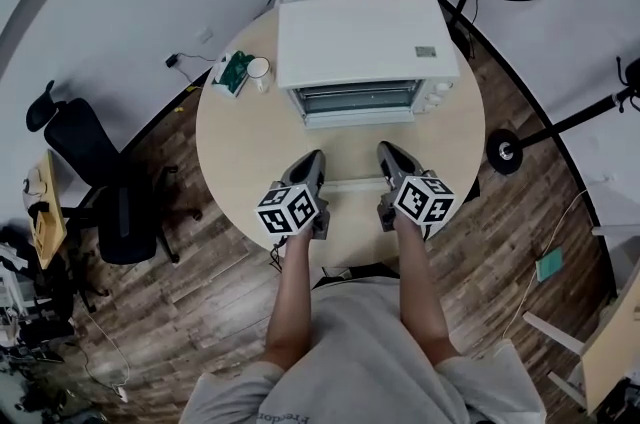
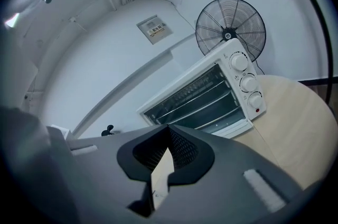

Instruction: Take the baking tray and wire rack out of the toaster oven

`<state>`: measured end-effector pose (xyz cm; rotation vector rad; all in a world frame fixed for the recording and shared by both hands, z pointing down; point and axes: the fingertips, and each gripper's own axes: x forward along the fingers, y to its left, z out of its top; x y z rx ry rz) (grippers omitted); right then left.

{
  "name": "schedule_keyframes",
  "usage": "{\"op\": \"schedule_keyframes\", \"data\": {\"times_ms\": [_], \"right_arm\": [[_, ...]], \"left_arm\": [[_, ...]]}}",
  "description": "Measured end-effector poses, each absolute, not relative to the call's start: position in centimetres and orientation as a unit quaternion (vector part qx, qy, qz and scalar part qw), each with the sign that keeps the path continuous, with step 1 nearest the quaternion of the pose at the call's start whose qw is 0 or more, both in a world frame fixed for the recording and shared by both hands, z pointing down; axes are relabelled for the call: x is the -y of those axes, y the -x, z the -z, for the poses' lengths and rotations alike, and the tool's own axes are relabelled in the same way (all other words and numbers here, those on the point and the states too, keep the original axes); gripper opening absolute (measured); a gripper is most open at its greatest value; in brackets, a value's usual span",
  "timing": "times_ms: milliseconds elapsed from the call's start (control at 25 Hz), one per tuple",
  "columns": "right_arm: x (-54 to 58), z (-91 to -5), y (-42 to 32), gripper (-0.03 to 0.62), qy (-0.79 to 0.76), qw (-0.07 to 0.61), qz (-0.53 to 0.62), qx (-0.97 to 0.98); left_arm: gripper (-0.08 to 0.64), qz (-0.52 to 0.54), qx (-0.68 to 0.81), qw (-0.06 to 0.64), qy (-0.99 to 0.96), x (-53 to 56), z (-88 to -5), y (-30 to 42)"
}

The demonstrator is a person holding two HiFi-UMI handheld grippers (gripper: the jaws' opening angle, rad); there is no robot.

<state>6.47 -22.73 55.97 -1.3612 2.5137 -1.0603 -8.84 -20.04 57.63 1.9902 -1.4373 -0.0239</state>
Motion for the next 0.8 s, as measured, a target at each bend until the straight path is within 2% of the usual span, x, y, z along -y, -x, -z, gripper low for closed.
{"op": "schedule_keyframes", "data": {"times_ms": [480, 640, 800], "right_arm": [[29.2, -60.0, -6.9, -0.003, 0.429, 0.073, 0.43, -0.791], [32.4, -61.0, -6.9, -0.003, 0.41, 0.118, 0.463, -0.777], [35.3, -61.7, -5.7, 0.0, 0.379, 0.164, 0.501, -0.76]], "left_arm": [[0.055, 0.039, 0.522, 0.392, -0.757, 27.4, -61.5, 5.2], [0.057, 0.099, 0.52, 0.425, -0.734, 30.7, -63.1, 5.3], [0.058, 0.197, 0.502, 0.488, -0.686, 33.8, -64.8, 6.3]]}}
